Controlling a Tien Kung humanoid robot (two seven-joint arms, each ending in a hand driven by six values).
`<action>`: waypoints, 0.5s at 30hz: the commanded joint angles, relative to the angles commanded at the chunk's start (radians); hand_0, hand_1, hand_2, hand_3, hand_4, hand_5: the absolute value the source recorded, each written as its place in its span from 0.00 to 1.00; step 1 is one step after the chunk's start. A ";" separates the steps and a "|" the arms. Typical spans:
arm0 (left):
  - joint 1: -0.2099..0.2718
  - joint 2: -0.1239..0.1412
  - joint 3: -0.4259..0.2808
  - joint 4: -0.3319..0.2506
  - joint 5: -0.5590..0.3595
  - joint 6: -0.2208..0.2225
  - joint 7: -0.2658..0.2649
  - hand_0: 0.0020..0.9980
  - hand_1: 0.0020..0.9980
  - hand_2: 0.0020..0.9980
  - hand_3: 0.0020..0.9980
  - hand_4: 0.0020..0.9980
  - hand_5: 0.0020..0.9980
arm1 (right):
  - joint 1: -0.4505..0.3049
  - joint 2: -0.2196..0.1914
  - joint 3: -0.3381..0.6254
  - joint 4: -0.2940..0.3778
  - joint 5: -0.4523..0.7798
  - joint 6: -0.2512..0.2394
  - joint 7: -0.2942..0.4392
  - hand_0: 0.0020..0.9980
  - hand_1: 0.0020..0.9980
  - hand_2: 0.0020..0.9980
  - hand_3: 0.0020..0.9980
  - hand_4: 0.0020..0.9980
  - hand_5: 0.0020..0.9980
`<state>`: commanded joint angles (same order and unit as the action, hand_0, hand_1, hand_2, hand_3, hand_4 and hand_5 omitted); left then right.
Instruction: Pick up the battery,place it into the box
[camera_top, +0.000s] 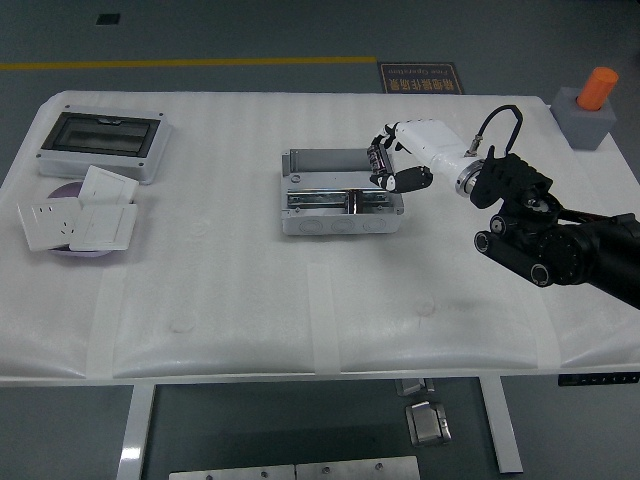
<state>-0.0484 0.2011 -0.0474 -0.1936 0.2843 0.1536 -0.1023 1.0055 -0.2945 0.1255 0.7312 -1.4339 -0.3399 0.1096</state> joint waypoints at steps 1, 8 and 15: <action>0.000 0.000 0.000 0.000 0.001 0.000 0.000 0.59 0.62 0.50 0.66 0.60 0.38 | -0.001 0.003 0.000 -0.001 0.001 0.002 -0.001 0.57 0.63 0.68 0.67 0.36 0.23; 0.000 0.000 -0.007 0.001 0.008 -0.002 0.004 0.59 0.62 0.50 0.66 0.59 0.38 | -0.001 0.016 0.004 0.004 0.005 0.014 -0.001 0.72 0.71 0.78 0.83 0.77 0.48; 0.000 0.001 -0.033 0.004 0.035 -0.005 0.013 0.59 0.62 0.50 0.66 0.60 0.38 | -0.002 0.031 0.010 0.005 -0.002 0.024 -0.011 0.74 0.72 0.80 0.86 0.87 0.53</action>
<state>-0.0488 0.2022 -0.0800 -0.1892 0.3191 0.1491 -0.0889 1.0032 -0.2632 0.1351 0.7360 -1.4361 -0.3159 0.0989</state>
